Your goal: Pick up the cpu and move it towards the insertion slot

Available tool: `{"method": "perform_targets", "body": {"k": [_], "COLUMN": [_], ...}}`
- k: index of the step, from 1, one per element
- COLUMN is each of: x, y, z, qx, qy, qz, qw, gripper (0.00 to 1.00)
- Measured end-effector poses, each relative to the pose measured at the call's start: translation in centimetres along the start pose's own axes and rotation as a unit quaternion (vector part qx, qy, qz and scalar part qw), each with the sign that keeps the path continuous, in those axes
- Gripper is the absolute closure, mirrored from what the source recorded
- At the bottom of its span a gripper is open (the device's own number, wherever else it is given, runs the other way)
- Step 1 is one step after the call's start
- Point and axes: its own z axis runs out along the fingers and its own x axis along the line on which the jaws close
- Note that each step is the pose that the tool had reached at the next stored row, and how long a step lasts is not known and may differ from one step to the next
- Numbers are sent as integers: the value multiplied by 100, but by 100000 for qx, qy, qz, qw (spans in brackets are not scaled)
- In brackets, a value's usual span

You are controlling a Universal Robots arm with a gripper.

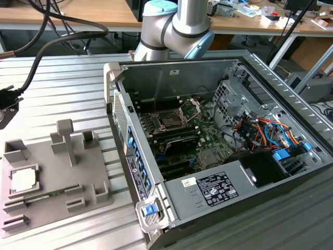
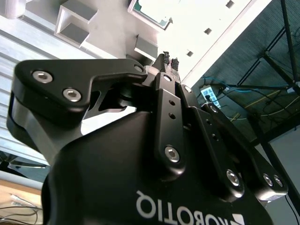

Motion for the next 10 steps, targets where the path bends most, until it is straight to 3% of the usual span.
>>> {"method": "perform_targets", "body": {"k": [10], "x": [35], "y": [0], "z": [3], "qx": [1], "qy": [0], "qz": [-1], "qw": [100000], "gripper": [89]}}
